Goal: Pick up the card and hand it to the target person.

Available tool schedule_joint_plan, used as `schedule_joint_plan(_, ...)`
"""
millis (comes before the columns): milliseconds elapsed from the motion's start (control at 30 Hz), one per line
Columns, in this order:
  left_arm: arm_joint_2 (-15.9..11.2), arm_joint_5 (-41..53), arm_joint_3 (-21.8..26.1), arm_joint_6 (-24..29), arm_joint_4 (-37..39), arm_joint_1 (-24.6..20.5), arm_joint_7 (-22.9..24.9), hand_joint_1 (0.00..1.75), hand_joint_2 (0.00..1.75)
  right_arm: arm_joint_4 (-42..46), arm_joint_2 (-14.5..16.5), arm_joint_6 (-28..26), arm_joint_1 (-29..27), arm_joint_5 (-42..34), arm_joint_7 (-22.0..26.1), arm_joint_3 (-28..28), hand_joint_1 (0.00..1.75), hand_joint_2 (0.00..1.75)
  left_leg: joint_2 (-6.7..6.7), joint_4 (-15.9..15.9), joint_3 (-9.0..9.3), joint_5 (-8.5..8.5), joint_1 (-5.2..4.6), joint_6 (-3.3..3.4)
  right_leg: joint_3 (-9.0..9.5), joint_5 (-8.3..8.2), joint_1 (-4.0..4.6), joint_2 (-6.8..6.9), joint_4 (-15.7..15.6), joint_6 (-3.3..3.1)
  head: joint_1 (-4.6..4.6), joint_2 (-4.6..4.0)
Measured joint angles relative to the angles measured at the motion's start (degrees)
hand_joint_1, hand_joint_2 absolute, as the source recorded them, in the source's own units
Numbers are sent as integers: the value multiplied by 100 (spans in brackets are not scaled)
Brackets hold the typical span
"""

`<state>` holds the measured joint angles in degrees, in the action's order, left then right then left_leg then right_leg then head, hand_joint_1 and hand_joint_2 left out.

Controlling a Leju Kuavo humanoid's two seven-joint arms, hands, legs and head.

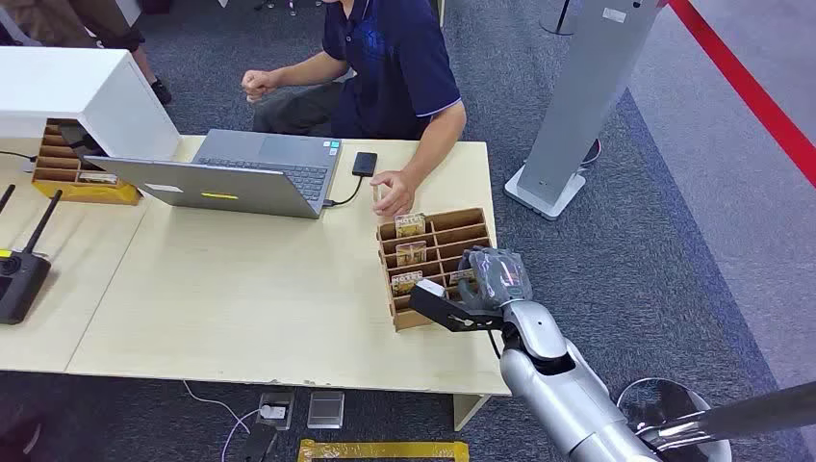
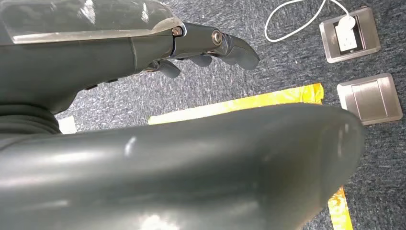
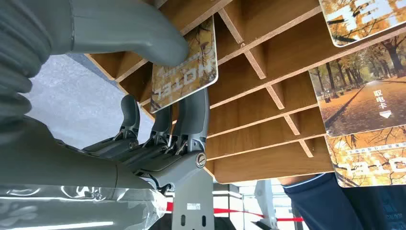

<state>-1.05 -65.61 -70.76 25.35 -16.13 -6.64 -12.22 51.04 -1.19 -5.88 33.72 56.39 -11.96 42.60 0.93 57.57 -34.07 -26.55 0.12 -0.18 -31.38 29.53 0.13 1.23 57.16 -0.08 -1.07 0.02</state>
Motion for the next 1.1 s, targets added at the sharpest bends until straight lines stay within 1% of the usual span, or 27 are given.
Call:
schedule_joint_plan(200,0,0,1,0,0,0,0,0,0,0,-3,0,0,2,-1,0,124,175,0,0,0,0,0,0,0,0,0,0,0,0,0,0)
schedule_joint_plan(400,0,0,1,-6,0,0,0,0,0,0,-5,1,0,19,-4,0,130,175,0,0,0,0,0,0,0,0,0,0,0,0,0,1)
schedule_joint_plan(600,0,7,1,-15,0,0,-2,0,0,0,-8,1,0,45,-4,0,127,175,0,0,1,0,0,0,0,0,0,0,0,0,0,0)
schedule_joint_plan(1100,0,42,0,-15,0,0,-3,0,0,149,-14,138,-35,118,-38,0,133,175,0,0,2,0,0,0,0,0,0,0,0,0,-1,0)
